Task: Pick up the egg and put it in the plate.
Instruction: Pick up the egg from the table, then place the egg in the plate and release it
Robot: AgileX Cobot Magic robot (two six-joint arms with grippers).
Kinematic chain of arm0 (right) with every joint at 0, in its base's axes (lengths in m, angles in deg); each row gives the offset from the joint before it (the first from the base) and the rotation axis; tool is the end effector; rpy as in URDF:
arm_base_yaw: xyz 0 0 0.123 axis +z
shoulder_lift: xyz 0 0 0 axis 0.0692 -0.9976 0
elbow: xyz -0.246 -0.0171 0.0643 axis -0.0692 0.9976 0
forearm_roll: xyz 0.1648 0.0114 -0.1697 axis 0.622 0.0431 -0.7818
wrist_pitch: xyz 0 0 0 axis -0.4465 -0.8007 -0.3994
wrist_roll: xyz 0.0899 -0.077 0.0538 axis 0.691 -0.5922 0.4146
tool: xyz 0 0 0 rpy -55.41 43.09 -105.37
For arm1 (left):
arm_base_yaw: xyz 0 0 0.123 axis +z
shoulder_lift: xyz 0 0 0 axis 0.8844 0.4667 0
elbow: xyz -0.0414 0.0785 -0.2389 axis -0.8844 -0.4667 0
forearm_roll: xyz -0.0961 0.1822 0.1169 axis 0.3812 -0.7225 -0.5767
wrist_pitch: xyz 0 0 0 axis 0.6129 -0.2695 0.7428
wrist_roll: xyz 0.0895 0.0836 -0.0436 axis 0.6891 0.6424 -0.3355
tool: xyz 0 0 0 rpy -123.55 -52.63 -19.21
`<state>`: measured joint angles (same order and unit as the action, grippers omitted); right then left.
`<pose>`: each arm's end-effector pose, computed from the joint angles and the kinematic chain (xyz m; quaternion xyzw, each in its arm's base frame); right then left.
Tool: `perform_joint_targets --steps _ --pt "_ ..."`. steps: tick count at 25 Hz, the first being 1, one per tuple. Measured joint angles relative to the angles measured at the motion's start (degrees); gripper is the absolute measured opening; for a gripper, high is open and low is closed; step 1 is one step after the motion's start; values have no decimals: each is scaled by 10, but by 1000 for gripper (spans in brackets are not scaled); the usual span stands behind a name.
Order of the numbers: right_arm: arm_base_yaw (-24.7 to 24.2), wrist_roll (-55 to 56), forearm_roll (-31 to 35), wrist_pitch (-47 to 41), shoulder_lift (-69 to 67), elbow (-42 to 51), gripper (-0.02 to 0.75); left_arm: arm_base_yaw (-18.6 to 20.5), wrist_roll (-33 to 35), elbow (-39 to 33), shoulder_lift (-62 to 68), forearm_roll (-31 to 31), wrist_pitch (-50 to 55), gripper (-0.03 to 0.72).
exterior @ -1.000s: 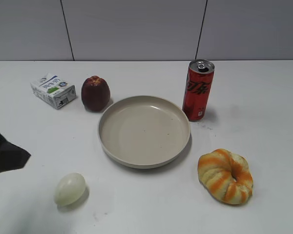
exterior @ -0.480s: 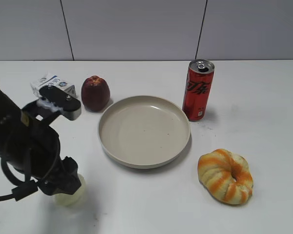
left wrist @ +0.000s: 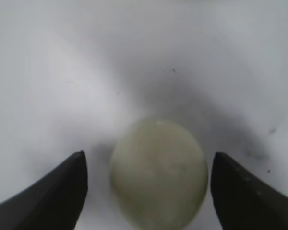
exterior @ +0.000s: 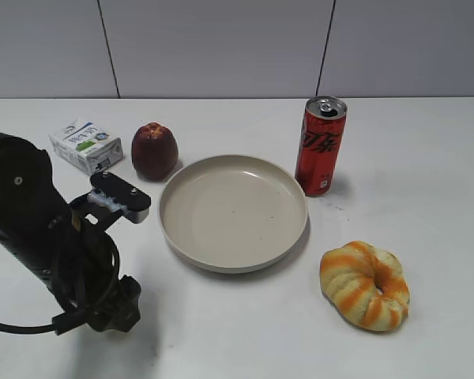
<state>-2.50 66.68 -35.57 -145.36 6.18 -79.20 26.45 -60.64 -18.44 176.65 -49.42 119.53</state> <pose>0.0468 0.0095 0.2545 -0.0173 0.8473 0.0407 0.5293 0.2062 -0.1704 0.0736 0.3914 0.9129 -0.0877 0.0751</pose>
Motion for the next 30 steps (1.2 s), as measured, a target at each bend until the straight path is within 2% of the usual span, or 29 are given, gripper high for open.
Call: perform_joint_targets --steps 3,6,11,16,19,22,25,30 --pt "0 0 0 0 0 0 479 0 0 0 1 0 2 563" --pt "0 0 0 0 0 0 479 0 0 1 1 0 7 432" --pt "0 0 0 0 0 0 479 0 1 39 1 -20 47 430" --pt "0 0 0 0 0 0 479 0 1 147 3 -57 120 430" --pt "0 0 0 0 0 0 479 0 1 217 7 -56 118 430" --pt "0 0 0 0 0 0 479 0 1 279 28 -39 85 430" --pt "0 0 0 0 0 0 479 0 1 323 70 11 50 430" --pt "0 0 0 0 0 0 479 0 1 348 144 66 14 430"
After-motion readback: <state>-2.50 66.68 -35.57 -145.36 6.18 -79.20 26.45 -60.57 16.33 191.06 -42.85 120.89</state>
